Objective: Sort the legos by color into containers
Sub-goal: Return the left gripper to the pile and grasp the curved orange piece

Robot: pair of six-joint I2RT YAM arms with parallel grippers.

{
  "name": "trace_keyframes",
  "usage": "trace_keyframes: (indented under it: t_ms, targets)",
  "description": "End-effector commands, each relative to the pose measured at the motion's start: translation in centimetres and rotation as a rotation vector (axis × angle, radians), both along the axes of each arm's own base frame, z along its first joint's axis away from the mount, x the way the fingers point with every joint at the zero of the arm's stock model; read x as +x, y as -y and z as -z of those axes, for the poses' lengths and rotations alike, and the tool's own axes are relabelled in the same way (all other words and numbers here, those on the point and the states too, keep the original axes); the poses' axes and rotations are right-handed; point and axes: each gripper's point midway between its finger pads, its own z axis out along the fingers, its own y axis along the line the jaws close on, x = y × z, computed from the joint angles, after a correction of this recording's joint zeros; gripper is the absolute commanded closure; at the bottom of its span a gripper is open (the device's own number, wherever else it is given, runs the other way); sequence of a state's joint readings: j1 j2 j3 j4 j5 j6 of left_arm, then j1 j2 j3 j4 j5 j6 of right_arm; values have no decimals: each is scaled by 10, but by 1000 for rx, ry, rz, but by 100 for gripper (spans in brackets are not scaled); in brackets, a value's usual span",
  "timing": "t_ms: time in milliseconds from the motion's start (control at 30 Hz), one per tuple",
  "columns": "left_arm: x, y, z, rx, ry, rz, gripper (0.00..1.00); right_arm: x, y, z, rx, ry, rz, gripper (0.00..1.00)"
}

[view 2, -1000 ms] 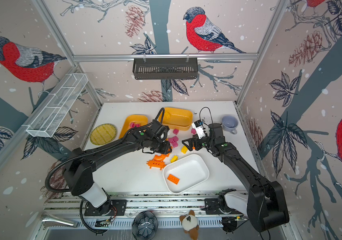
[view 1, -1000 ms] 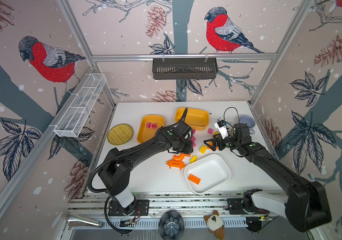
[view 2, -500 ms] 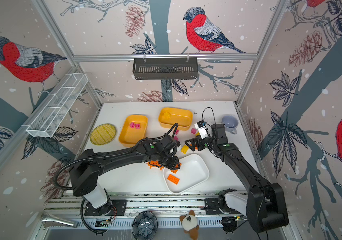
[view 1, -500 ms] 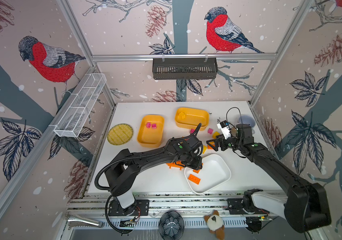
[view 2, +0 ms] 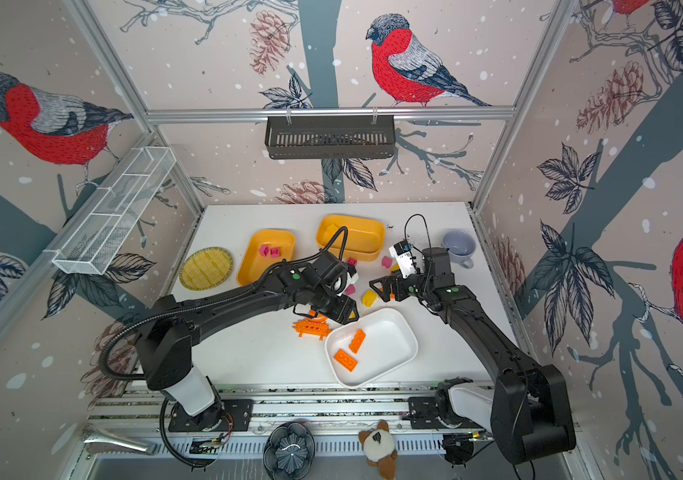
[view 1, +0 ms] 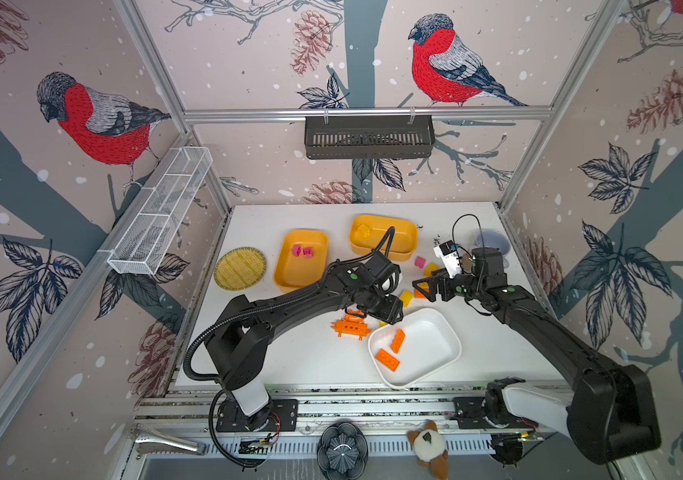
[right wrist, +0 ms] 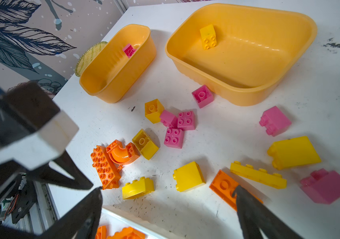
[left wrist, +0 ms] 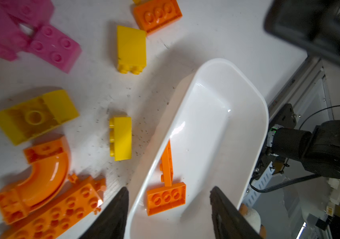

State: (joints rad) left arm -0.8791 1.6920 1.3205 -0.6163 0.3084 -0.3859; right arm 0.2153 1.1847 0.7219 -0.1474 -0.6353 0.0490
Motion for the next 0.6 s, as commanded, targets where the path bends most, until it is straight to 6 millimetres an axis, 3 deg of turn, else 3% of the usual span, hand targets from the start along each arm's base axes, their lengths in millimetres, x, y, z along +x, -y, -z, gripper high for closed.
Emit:
trace_keyframes:
  t_ms: [0, 267, 567]
  targets:
    - [17, -30, 5, 106, 63, 40, 35, 2, -5, -7, 24, 18, -20, 1]
    - [64, -70, 43, 255, 165, 71, 33, 4, -10, -6, 29, 15, -31, 1]
    - [72, -64, 71, 263, 202, 159, 31, 2, -17, -2, 26, 6, -47, 1]
